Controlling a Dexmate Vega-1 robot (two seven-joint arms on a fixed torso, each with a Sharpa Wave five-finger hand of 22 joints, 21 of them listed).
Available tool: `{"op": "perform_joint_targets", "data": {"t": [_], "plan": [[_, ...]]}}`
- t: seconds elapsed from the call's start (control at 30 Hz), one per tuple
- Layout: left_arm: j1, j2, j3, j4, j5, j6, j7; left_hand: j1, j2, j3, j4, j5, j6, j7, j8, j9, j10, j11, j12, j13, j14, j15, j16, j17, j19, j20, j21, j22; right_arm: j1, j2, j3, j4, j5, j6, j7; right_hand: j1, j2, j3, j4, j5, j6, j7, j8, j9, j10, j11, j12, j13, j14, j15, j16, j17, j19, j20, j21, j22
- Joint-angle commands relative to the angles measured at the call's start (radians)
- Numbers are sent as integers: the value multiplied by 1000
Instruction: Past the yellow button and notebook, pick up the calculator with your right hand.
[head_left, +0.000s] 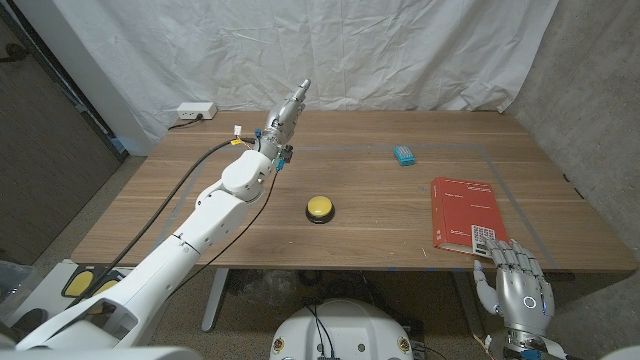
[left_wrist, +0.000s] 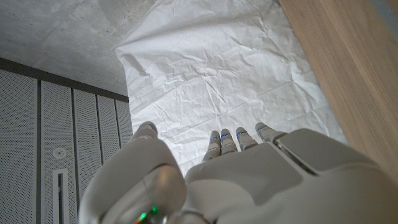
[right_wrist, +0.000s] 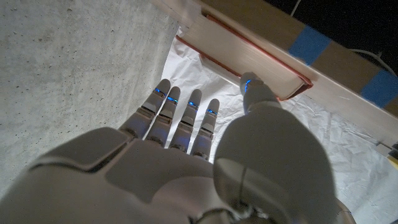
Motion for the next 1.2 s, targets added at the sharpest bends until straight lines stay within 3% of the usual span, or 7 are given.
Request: {"op": "perform_joint_targets", "data": {"t": [0.03,0.33,0.6,0.93,1.2], "plan": [[-10,-3,3,7,2,-7,-13,4,10,-6,1,-3,-3,-2,3,4,2,-7,5,3,-9,4,-1,2,-9,-36,-1,6,22,65,48,37,-39,55,0,7,5,-3,2,8,0,-3,4,6,-7,-6,10,5,-4,-126,-2,6,-2,-104,-2,5],[-5,0,-3,3,0,-8,-8,4,10,-7,1,-3,-2,-1,3,4,1,-9,4,3,-9,4,0,2,-9,-36,0,6,40,91,65,57,-61,77,0,8,5,-10,5,13,21,-7,16,8,-5,-3,19,14,-6,-127,-2,12,-6,-101,-5,7],[-5,-1,-5,6,0,-12,-8,4,11,-9,1,-4,-2,-2,3,4,2,-7,5,3,-9,3,0,2,-9,-35,0,6,46,118,84,65,-78,93,0,13,6,-20,6,19,100,-21,57,16,-8,-7,30,27,-8,-127,-3,21,-9,-100,-9,8],[-2,2,-7,4,0,-11,-8,5,11,-10,1,-4,-3,-4,3,4,1,-9,4,3,-9,2,0,2,-11,-34,0,6,55,158,117,73,-101,132,0,19,16,-21,9,23,108,-19,67,23,-6,-7,37,35,-4,-126,-1,28,-10,-99,-11,9],[1,3,-8,15,-12,-20,-23,5,12,-11,1,-4,-2,-3,3,4,1,-8,4,3,-10,3,0,2,-11,-33,0,6,62,157,110,81,-92,125,0,19,20,-25,11,25,108,-18,73,27,-5,-8,42,41,-4,-125,-1,32,-9,-97,-11,10]]}}
